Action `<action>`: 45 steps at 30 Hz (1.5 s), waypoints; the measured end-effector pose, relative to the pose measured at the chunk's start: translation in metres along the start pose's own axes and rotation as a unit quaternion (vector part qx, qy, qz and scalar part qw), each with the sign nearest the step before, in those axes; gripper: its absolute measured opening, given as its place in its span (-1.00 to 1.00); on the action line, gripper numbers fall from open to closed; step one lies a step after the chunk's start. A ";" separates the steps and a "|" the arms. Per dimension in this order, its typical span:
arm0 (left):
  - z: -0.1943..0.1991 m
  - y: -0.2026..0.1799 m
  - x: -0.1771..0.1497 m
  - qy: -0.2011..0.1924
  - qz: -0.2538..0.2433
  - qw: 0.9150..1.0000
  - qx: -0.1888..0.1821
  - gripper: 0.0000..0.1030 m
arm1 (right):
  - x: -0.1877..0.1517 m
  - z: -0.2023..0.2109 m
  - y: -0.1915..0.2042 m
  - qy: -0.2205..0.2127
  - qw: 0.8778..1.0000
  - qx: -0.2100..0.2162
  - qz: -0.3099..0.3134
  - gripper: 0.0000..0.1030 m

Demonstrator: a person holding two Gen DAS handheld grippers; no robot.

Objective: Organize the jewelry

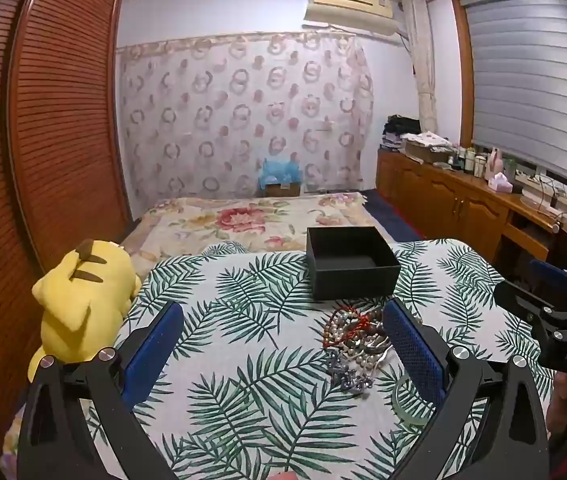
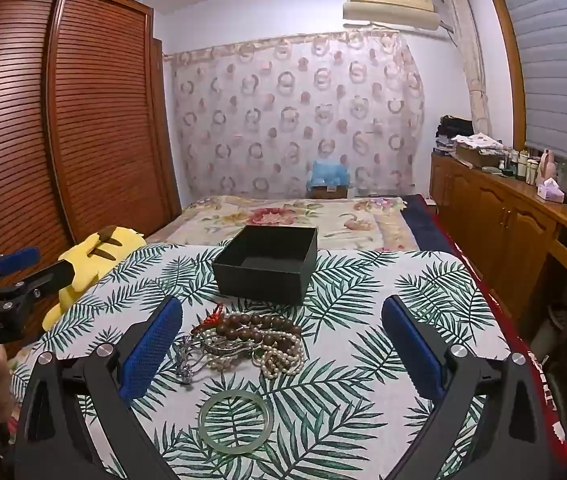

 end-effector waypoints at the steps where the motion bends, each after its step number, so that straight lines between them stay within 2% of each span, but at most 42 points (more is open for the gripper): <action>1: 0.002 -0.004 0.001 -0.002 -0.005 1.000 0.002 0.88 | 0.000 0.000 0.000 -0.003 1.000 0.001 -0.001 0.95; 20: 0.017 -0.011 0.014 -0.012 -0.007 1.000 0.000 0.88 | 0.003 0.002 -0.002 -0.003 1.000 0.001 -0.005 0.95; 26: 0.018 -0.012 0.014 -0.012 -0.007 1.000 0.000 0.88 | 0.012 0.009 0.003 -0.003 1.000 0.003 -0.005 0.95; 45: 0.018 -0.016 0.012 -0.010 -0.006 1.000 -0.001 0.88 | 0.008 0.009 0.008 -0.004 1.000 0.006 -0.005 0.95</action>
Point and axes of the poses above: each gripper's, at about its wrist camera, not at the fingertips, and z roughly against the way its jaws point, y to its left, x to its top, the point moved 8 cm from there along -z, roughly the way its jaws point, and after that the axes turned 10 degrees about -x, right-handed, at the moved point
